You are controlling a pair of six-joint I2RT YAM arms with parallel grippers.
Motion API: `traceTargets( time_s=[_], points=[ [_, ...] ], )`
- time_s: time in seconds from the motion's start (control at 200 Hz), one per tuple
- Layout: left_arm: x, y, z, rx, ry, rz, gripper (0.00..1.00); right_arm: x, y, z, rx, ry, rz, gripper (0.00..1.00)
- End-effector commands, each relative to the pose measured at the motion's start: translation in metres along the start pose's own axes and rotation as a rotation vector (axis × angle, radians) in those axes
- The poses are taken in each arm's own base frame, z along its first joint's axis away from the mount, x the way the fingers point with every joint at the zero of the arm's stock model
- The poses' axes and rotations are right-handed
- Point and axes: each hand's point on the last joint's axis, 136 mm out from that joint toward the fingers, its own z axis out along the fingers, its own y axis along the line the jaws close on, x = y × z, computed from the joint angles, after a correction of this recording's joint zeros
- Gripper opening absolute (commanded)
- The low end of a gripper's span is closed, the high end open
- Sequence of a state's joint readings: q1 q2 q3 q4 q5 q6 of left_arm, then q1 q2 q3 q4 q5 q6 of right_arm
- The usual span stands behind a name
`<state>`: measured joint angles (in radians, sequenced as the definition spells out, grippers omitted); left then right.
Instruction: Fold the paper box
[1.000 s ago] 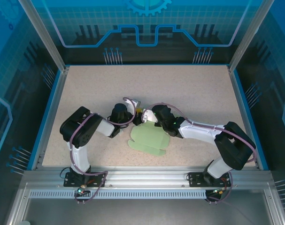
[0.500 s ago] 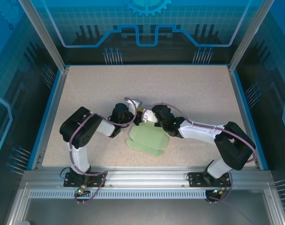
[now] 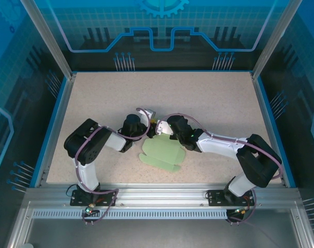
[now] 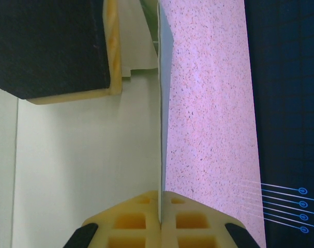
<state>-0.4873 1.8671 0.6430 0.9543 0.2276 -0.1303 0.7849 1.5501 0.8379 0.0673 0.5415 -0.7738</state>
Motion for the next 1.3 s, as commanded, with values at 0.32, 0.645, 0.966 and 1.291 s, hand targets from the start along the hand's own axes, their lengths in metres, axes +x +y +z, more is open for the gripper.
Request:
traceTargets(
  time_s=[0.32,0.645,0.966,1.291],
  points=[
    [-0.024,0.024,-0.013,-0.124,-0.065,0.032,0.39,0.005,0.020,-0.004,-0.078,0.024,-0.044,0.02],
    [-0.019,0.034,-0.015,-0.181,-0.038,0.052,0.33,0.007,0.019,-0.003,-0.077,0.034,-0.044,0.02],
    [-0.018,0.039,-0.019,-0.220,-0.016,0.086,0.28,0.007,0.021,-0.001,-0.085,0.043,-0.049,0.02],
    [-0.017,0.029,-0.019,-0.156,-0.011,0.085,0.28,0.009,0.021,0.000,-0.082,0.053,-0.050,0.02]
  ],
)
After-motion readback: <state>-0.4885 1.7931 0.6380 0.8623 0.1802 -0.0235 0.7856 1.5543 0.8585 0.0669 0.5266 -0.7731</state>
